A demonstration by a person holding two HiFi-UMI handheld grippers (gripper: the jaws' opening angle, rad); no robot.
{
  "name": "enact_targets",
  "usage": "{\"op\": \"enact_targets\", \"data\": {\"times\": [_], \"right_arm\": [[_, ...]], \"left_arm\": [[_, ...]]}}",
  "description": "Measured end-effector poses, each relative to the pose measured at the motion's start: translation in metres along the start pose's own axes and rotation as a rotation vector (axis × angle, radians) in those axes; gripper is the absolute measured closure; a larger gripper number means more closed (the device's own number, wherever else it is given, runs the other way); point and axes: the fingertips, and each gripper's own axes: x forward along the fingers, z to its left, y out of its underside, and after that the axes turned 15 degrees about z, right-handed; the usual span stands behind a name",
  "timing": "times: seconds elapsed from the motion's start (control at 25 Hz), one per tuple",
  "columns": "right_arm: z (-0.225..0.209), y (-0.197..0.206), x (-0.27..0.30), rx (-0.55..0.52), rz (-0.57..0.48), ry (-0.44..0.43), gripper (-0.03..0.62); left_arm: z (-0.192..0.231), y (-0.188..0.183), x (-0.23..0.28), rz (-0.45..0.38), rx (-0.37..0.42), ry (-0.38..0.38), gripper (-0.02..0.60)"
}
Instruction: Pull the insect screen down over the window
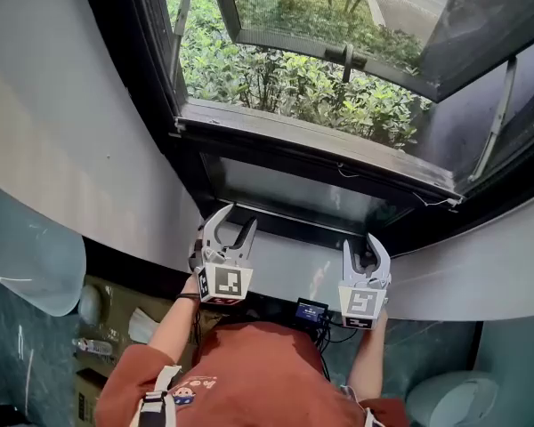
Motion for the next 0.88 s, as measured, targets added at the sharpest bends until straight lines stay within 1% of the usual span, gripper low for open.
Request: {"op": "enact_targets", "data": {"times": [0.24, 0.44, 0.56, 0.72, 0.8, 0.88], "right_arm": [[0.013, 0.003, -0.003, 0.061, -0.025, -0.025, 0.421], [0.019, -0.004, -0.013, 0.150, -0.087, -0.027, 0.421], [0.020, -0.007, -0.019, 0.194, -0.134, -0.015, 0.421], [0.017, -0.016, -0.031, 0.268, -0.221, 0.000, 0.421], [0.015, -0.018, -0.035, 0.273, -0.247, 0.024, 0.421], [0.011, -0.019, -0.038, 0.288, -0.270, 0.042, 0.421]], "left_arm": [[-0.007, 0.002, -0.009, -0.002, -0.127, 0.044, 0.376], [-0.014, 0.004, -0.016, -0.041, -0.215, 0.083, 0.376], [-0.017, 0.000, -0.021, -0.071, -0.253, 0.105, 0.376], [-0.018, -0.009, -0.031, -0.139, -0.293, 0.138, 0.377], [-0.018, -0.010, -0.035, -0.161, -0.317, 0.152, 0.377], [-0.016, -0.011, -0.037, -0.163, -0.331, 0.150, 0.377]]}}
